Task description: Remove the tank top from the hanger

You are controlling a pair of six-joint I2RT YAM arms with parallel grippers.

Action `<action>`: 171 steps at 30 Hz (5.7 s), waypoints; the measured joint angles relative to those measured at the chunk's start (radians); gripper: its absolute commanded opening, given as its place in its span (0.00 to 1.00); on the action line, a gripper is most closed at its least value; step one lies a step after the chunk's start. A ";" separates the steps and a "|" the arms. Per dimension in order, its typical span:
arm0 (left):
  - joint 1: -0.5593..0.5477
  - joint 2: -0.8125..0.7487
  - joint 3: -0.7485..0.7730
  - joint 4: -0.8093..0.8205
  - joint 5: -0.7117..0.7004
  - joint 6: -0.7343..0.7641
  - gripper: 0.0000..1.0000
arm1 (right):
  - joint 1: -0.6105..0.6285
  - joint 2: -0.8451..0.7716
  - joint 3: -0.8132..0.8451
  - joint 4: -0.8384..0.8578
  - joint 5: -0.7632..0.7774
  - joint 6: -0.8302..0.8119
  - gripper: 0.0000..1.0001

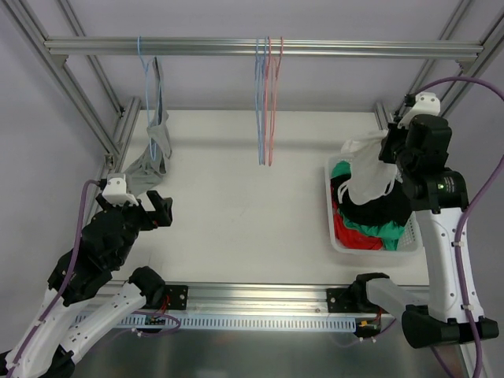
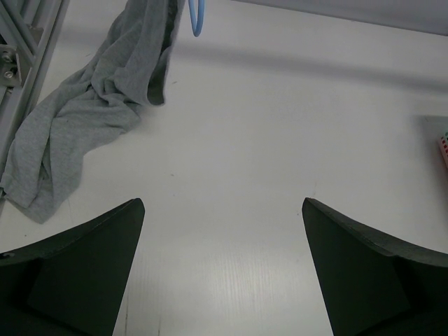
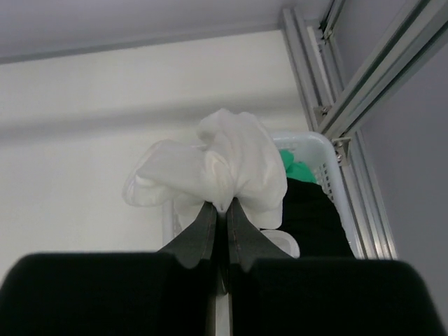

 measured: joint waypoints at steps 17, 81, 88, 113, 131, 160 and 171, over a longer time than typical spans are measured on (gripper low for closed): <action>0.000 0.029 0.142 -0.032 0.001 -0.007 0.99 | -0.103 0.240 -0.704 0.246 -0.183 0.177 0.05; 0.615 1.145 1.245 -0.135 0.717 0.122 0.00 | -0.117 -0.421 -0.644 0.245 -0.970 0.295 0.99; 0.613 0.941 0.994 -0.082 0.834 0.095 0.00 | -0.117 -0.434 -0.660 0.279 -1.009 0.305 0.99; 0.403 0.069 -0.114 -0.006 1.379 -0.030 0.00 | 0.830 -0.225 -1.016 0.897 -0.419 0.389 0.66; 0.403 0.030 -0.102 0.032 1.445 -0.080 0.00 | 0.917 0.089 -0.811 1.000 -0.123 0.279 0.00; 0.342 0.329 0.088 1.497 1.334 -0.588 0.00 | 0.661 -0.415 -0.525 0.750 -0.719 0.434 0.00; 0.252 0.389 0.167 1.246 1.080 -0.322 0.00 | 0.924 -0.119 -0.497 0.464 -0.570 0.291 0.00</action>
